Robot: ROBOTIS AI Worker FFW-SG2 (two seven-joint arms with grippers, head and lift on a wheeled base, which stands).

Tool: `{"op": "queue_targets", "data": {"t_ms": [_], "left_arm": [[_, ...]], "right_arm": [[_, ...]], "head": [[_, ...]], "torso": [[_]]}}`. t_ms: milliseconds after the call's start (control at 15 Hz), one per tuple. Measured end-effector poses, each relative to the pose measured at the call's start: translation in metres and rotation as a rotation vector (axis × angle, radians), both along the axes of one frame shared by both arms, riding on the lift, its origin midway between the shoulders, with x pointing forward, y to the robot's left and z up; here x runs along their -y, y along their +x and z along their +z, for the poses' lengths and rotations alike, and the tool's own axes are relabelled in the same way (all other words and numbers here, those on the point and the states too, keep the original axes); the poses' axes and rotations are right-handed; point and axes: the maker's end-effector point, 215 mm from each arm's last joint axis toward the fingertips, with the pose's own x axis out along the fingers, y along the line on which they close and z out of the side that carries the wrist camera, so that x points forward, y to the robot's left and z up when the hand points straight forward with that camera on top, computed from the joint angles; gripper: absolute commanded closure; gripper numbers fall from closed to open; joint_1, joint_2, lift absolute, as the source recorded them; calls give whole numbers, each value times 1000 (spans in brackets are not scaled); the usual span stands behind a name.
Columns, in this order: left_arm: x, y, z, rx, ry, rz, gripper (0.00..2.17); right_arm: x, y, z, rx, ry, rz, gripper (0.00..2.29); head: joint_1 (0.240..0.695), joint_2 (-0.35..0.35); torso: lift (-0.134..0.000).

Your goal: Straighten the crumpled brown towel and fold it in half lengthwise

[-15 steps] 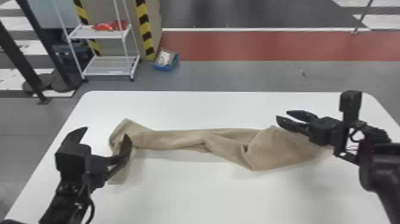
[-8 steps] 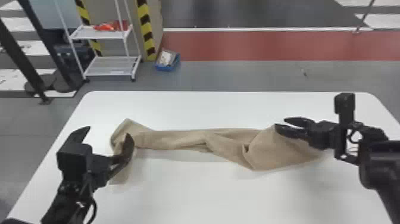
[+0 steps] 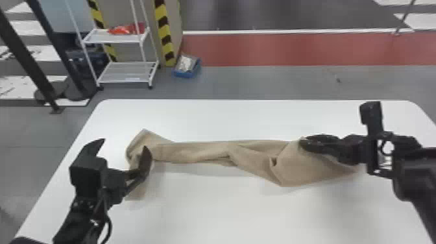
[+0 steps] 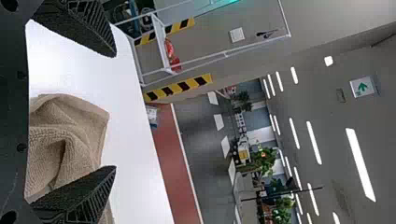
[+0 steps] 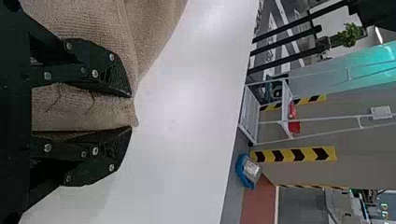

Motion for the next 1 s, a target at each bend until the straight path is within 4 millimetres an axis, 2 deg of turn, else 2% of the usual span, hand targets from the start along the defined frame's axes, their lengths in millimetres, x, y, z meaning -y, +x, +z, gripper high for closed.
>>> {"op": "queue_targets", "data": {"t_ms": [267,467,667,867,1000], "left_arm": [[1,-1,-1,-3,-1,-1,22],[1,-2,-3,-6,0,-1,22],[2,-3,-4,-9,0,-3,22],[5,-6,-4,-4,-3,-7,22],[7,-10,-5,1,-6,-13,22]], "right_arm": [[6,-1,3,0,32,-16,1035],[15,-3,6,11,51,-36,1119],[27,-2,24,89,68,-65,1217],[54,1,49,187,85,-134,1217],[85,1,65,248,100,-203,1217]], "head": [[695,54],[695,48],[695,34],[695,3],[695,-23]], "torso": [[-124],[-124],[-124],[-124],[-124]]}}
